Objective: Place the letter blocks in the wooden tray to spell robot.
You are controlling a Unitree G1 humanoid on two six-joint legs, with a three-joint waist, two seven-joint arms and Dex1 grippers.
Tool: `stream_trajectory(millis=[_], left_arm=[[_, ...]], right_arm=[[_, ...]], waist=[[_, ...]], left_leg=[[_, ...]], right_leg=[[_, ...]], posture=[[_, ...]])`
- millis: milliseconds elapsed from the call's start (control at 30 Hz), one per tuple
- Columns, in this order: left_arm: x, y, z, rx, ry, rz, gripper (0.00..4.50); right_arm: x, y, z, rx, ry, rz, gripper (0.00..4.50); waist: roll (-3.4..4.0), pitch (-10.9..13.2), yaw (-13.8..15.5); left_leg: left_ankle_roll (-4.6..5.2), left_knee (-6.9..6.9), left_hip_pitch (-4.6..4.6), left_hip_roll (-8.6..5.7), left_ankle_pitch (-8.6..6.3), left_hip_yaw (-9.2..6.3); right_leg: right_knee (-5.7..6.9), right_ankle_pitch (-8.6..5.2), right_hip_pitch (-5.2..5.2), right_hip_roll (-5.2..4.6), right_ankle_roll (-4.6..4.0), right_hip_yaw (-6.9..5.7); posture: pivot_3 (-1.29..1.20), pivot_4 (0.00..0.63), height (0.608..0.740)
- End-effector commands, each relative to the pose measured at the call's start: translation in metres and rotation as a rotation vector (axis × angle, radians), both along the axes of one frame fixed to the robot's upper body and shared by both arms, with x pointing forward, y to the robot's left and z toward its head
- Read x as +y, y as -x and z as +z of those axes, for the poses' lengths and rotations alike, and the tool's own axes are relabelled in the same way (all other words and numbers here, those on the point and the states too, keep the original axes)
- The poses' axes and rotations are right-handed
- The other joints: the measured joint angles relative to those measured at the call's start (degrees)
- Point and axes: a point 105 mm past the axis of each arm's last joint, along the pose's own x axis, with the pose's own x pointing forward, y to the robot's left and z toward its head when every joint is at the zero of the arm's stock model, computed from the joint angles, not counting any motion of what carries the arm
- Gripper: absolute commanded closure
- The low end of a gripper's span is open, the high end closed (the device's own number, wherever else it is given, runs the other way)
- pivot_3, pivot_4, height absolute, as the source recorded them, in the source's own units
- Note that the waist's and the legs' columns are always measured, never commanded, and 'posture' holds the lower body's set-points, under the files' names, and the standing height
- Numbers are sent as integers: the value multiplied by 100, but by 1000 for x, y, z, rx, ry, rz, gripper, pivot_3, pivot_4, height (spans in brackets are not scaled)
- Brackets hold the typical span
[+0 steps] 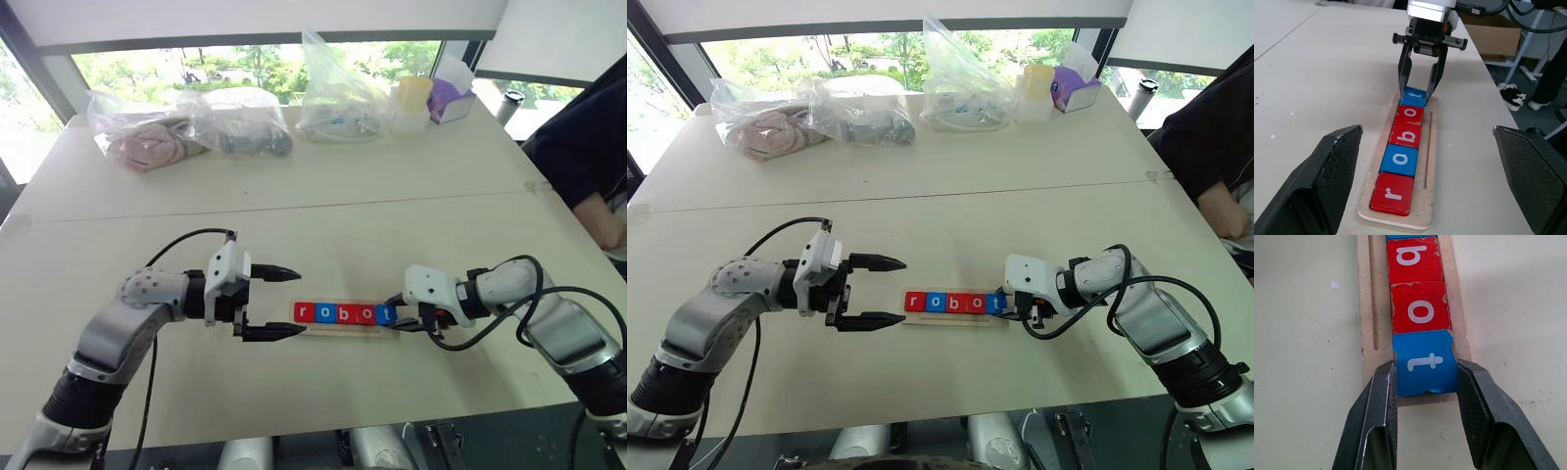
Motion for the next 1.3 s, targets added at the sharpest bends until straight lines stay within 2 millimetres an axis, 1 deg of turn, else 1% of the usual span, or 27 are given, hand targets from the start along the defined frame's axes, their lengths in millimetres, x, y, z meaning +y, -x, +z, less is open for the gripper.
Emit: stream_trajectory(millis=[33, 467, 533, 667, 767, 867, 1000, 1067, 1200, 1300], left_arm=[[-2, 2, 10, -38, 24, -8, 0], [-3, 0, 10, -40, 26, -5, 0], [-3, 0, 10, -40, 27, -5, 0], [-2, 0, 9, -39, 26, -4, 0], [-3, 0, 10, -38, 28, -4, 0], [-4, 0, 10, -36, 32, -4, 0], [-3, 1, 9, -35, 33, -6, 0], [-3, 1, 9, -31, 33, -2, 0], [-1, 1, 9, -29, 27, 1, 0], [-2, 0, 9, -29, 29, -1, 0]], right_arm=[[5, 0, 3, -12, -8, 24, 3378], [7, 3, 3, 3, -11, 34, 3378], [8, 3, 4, 5, -17, 34, 2318], [11, 0, 16, -3, -53, 21, 418], [9, -2, 24, -16, -66, 3, 418], [3, -6, 32, -40, -76, -33, 418], [-11, -13, 41, -74, -85, -111, 418], [-19, -12, 44, -66, -95, -152, 418], [-37, -8, 39, -73, -68, -209, 418], [-39, -10, 32, -71, -78, -237, 418]], waist=[[0, 0, 0], [0, 0, 0], [0, 0, 0], [0, 0, 0], [0, 0, -1], [0, 0, 1], [0, 0, 4], [0, 0, 6], [0, 0, 20], [0, 0, -15]], left_leg=[[0, 0, 0, 0, 0, 0], [0, 0, 0, 0, 0, 0], [0, 0, 0, 0, 0, 0], [0, 0, 0, 0, 0, 0], [0, 1, 0, 0, 0, 0], [0, 0, 0, 0, 0, -1], [0, 1, 0, 0, 0, 0], [0, 1, -1, 0, 0, 0], [0, 0, -3, -1, 0, -3], [0, 0, 0, 0, 0, 2]], right_leg=[[0, 0, 0, 0, 0, 0], [0, 1, 0, 0, 1, 0], [1, 1, 0, 0, 1, 0], [1, 1, 0, 0, 0, 0], [1, 1, 0, 0, 0, 0], [1, 1, 0, 0, 0, 0], [1, 1, 0, 0, 0, 0], [1, 1, 0, 0, 0, 0], [0, 1, 0, -1, 1, 0], [1, 1, 0, 0, 1, 1]], posture=[[0, 150, 740], [0, 150, 740], [0, 150, 740], [0, 150, 740], [0, 150, 740], [0, 150, 740], [0, 150, 740], [0, 150, 740], [0, 150, 740], [0, 150, 740]])
